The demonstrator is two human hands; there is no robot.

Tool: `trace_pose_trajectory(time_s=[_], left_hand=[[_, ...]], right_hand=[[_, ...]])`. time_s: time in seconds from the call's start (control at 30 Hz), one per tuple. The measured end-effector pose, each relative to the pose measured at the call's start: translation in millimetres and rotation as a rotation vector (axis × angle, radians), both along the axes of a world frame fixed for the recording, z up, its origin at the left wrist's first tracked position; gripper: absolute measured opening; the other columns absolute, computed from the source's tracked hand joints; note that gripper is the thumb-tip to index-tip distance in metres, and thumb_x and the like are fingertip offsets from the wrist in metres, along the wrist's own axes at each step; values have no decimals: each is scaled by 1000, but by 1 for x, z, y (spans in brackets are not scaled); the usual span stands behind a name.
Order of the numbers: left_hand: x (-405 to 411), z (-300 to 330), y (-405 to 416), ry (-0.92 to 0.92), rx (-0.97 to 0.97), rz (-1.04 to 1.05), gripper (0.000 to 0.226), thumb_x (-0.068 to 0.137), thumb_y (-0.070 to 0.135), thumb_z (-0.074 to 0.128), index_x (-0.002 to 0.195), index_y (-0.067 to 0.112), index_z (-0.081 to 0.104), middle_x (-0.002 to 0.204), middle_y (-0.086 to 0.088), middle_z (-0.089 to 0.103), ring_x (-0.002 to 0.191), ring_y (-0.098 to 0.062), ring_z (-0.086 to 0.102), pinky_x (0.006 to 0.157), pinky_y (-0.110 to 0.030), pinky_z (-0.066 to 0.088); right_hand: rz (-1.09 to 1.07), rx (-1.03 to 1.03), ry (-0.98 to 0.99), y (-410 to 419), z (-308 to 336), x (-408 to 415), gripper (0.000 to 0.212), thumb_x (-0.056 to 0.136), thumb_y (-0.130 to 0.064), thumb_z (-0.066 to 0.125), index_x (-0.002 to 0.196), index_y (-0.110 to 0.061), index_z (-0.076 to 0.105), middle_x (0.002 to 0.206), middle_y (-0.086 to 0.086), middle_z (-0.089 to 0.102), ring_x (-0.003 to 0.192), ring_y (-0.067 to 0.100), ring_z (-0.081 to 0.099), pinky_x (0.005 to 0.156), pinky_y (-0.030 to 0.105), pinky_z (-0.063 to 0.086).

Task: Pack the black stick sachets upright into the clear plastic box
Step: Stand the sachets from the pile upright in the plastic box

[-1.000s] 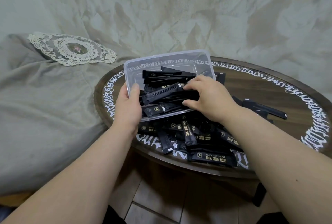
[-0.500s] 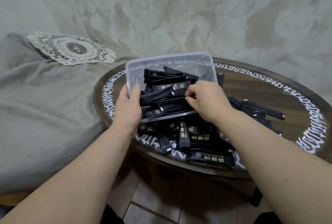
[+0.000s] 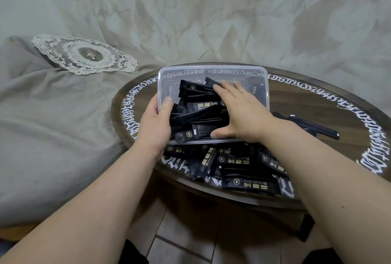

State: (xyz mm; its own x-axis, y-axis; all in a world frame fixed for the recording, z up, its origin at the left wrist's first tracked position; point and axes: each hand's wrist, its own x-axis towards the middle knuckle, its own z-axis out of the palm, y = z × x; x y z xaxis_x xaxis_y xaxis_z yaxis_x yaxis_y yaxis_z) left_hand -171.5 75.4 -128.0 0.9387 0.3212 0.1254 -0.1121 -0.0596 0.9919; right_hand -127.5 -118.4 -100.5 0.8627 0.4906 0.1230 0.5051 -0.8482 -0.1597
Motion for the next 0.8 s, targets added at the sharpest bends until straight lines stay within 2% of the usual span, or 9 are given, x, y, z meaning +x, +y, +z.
trace_pose_trajectory(time_s=[0.17,0.27,0.37,0.5,0.7,0.8], left_hand=[[-1,-1,-4,-2,-13,-24,18,90,46,50,92,61,59,112,16,67,111,-6,61,102,-42,46],[0,-2,-4,-3,-49,-13,17,96,41,49,98,53,60,112,10,68,108,-9,63,99,-43,49],[0,-3,-2,-4,-67,-4,20,99,37,47,96,51,61,112,8,69,107,-10,64,97,-44,50],[-1,-2,-3,-1,-39,-9,19,91,45,50,89,59,63,112,5,70,106,-13,65,97,-46,50],[0,-3,-1,-11,-3,-18,27,94,41,49,87,64,61,112,10,69,109,-9,63,101,-44,47],[-1,-1,-3,-19,32,-37,27,94,43,49,87,67,59,109,20,68,110,0,60,103,-41,45]], right_hand=[[-94,-9,-16,11,-14,2,108,74,-66,63,152,-19,4,160,6,1,146,29,4,116,49,19],[-76,42,-12,10,-10,4,107,73,-65,65,152,-19,9,159,4,8,145,26,11,114,49,24],[-13,112,135,2,-3,7,114,66,-66,68,152,-21,9,160,1,2,147,21,6,116,47,21],[55,57,224,-2,1,8,123,59,-66,73,152,-25,6,161,0,-1,147,23,2,117,48,18],[103,28,224,-11,13,8,115,65,-48,82,152,-24,11,160,-2,5,146,17,10,117,29,16],[60,-73,110,-3,11,6,117,64,-52,80,152,-25,8,160,0,7,145,25,13,115,44,24]])
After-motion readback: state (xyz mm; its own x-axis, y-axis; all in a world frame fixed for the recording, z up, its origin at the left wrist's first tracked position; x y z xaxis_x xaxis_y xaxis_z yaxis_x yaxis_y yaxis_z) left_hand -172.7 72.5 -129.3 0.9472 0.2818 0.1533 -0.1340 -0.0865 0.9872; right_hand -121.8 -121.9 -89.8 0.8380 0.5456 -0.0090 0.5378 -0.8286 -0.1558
